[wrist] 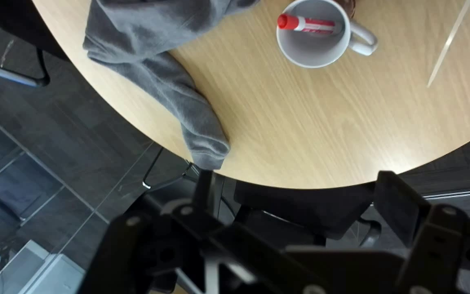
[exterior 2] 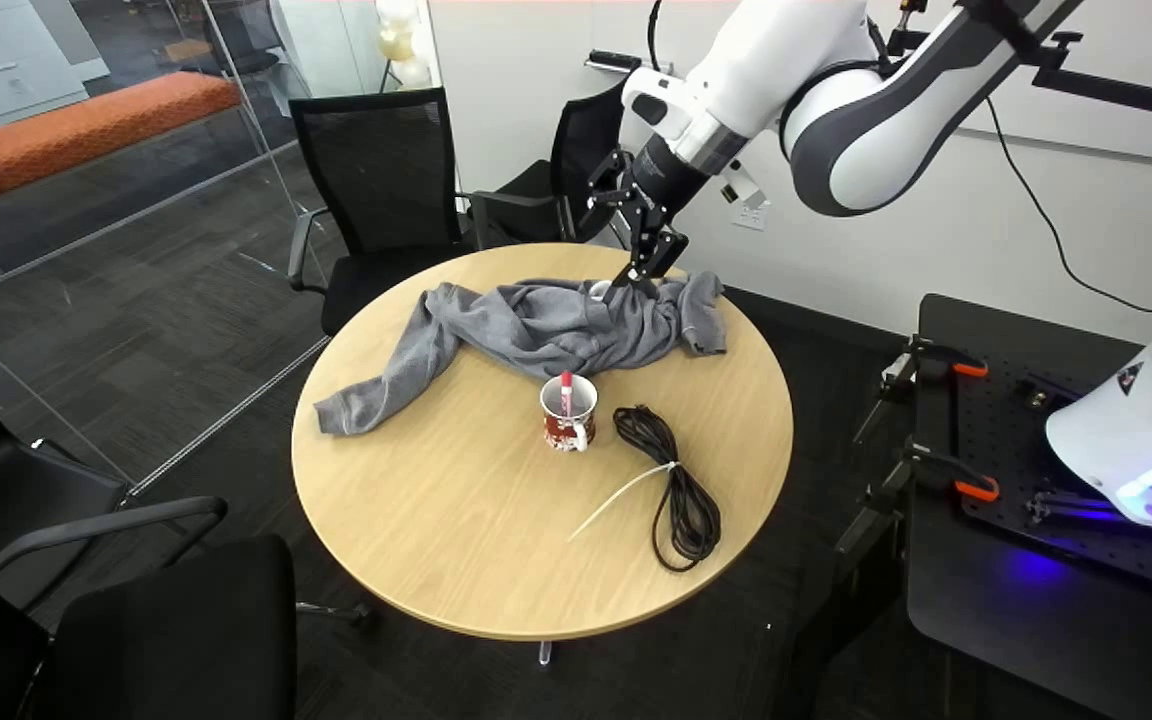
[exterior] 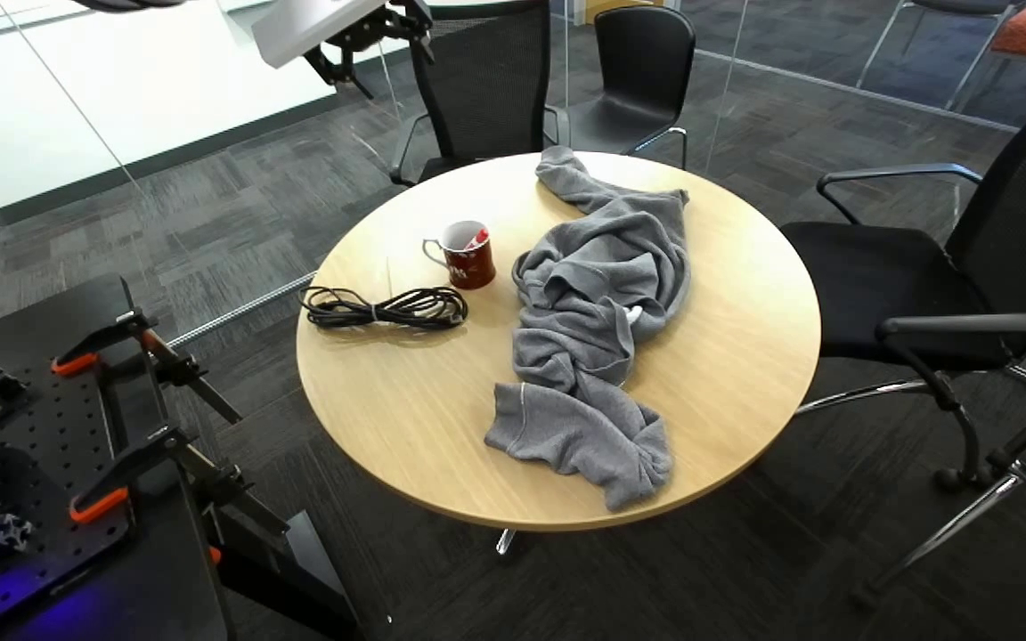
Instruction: Put the marker in the mug
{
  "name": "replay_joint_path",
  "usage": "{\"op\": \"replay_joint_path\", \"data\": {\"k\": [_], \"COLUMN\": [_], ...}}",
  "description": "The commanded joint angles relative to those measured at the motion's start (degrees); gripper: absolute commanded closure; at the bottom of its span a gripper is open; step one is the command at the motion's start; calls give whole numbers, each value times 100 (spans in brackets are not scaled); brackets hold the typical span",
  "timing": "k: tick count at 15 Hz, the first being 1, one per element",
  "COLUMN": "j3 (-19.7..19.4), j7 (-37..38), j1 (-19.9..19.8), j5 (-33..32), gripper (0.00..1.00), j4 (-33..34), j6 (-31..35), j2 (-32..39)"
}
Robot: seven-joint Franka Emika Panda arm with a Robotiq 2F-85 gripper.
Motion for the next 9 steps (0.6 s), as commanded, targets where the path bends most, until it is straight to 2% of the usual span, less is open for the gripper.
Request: {"op": "replay_joint_path", "data": {"k": [1, 2, 3, 9], "j3": [-98, -77, -3, -9], "j7": [479, 574, 345, 434], "j1": [175, 166, 64, 75], "j5": [124, 96, 16, 16], "gripper": [0, 0, 0, 0], "j4": [-302, -310, -119, -197], "j6": [-808, -980, -656, -840], "j2": [-650, -704, -341, -482]}}
